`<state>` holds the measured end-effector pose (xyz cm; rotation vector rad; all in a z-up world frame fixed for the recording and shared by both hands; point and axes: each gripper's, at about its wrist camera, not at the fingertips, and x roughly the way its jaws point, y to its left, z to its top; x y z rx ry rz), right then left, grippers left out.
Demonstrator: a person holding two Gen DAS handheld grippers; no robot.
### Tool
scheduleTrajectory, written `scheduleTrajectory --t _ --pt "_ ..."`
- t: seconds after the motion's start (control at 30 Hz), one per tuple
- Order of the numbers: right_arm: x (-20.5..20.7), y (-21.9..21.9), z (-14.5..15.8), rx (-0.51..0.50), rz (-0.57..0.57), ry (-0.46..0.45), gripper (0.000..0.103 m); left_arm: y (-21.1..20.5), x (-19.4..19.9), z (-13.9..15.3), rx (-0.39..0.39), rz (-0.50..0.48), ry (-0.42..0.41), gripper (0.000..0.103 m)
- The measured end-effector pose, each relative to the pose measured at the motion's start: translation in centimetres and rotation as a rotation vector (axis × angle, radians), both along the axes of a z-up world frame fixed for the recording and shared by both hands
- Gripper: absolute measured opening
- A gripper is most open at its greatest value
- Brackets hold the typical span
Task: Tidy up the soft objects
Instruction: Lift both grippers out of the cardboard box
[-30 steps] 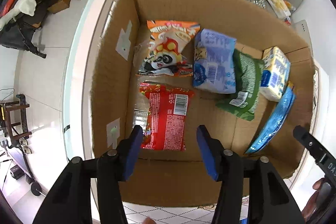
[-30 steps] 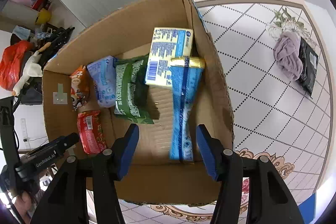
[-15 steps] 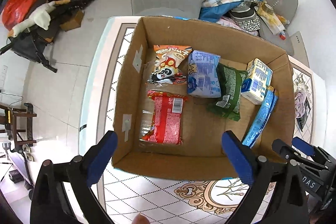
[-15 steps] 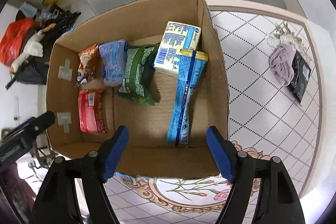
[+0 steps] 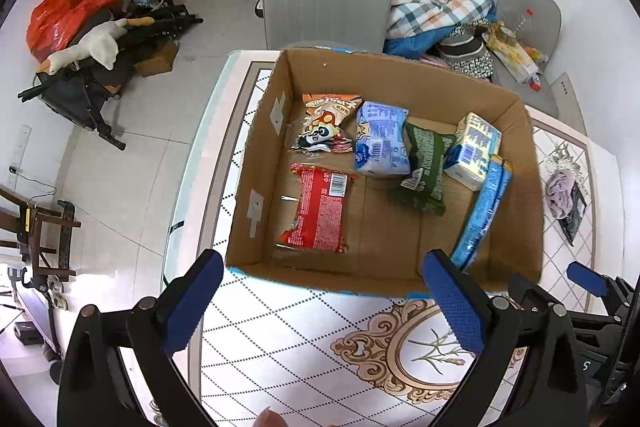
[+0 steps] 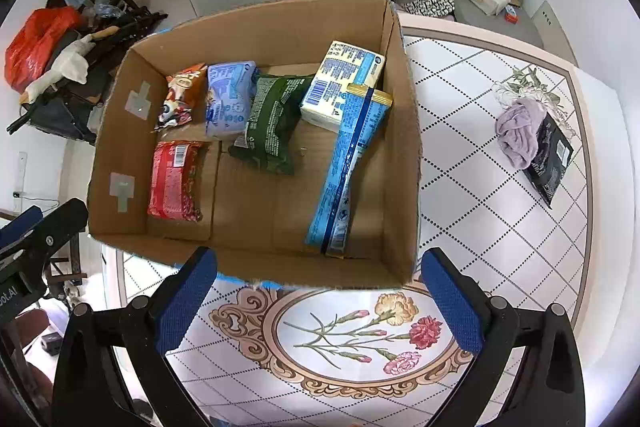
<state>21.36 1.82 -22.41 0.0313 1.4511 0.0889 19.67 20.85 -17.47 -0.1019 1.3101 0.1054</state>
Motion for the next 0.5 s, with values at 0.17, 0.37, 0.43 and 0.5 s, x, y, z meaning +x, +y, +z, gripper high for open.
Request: scheduleTrajectory --t 0.17,0.37,0.43,0.5 --pt "-1.3 -0.7 1.9 0.041 0.007 -0.026 0.103 -1.2 -1.0 2.1 -0.011 -0.009 -0.036 0.102" --pt "-1.6 -4.8 4.6 0.122 -0.049 -0.055 0.103 -6.1 -0.1 5.4 -0.011 -0.097 -0.094 0.102" --pt "-1.6 -7.3 5.3 0.134 -0.089 -0.064 0.103 -8.3 0.8 5.8 -0.003 -0.137 -0.099 0.102" --pt "-1.5 -10.5 5.9 0.144 -0.14 -0.071 0.103 -11.2 2.1 6.0 -0.001 -0.185 -0.101 0.102"
